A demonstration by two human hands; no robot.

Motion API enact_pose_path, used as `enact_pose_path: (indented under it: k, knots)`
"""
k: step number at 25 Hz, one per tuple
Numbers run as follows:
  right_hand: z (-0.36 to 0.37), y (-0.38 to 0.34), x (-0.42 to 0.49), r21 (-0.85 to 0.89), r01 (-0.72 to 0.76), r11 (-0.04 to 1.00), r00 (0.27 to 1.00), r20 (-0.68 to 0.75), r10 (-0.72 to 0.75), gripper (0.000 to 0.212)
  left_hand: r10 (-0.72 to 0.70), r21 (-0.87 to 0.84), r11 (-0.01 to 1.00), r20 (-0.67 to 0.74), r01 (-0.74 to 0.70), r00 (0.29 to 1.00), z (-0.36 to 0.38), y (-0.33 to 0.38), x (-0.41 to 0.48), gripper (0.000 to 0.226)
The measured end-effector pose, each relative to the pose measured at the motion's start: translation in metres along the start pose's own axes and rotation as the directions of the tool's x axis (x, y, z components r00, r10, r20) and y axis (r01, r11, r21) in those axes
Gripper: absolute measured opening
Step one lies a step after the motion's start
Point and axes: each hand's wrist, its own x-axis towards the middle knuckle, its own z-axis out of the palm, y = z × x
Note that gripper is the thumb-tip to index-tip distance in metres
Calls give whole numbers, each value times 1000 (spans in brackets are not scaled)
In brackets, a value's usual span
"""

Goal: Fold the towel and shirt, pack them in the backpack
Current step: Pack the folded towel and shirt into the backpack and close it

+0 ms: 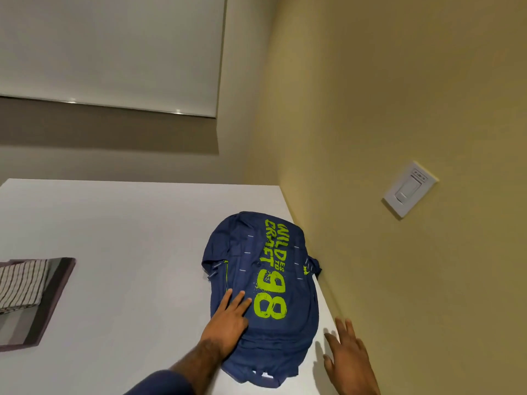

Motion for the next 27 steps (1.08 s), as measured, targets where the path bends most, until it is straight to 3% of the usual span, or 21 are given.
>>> enact_pose_path:
  k: [5,10,13,16,19,23,27]
  knots:
    - [-27,-10,-5,-30,3,1000,998,-55,-5,49,46,42,998,58,-48,997,1,-2,7,29]
    - [-26,-9,16,-38,41,998,999,-8,-41,44,52,178,982,92,-68,994,21,-2,12,32]
    - [-26,-6,36,22,105,994,994,31,-105,35,48,164,985,70,-59,996,20,-4,14,34]
    - [-22,5,63,93,165,982,981,86,-173,49,1,12,1000,43,-2,999,8,-7,11,27]
    - [-11,15,94,103,220,970,961,146,-234,74,-30,-209,978,-126,2,992,6,-16,13,24]
    - [12,24,128,118,256,960,933,231,-277,91,-137,-364,931,-242,41,960,-8,-16,20,53]
    - [33,38,165,270,286,919,909,226,-349,95,-266,-551,832,-301,61,916,-39,-16,36,33]
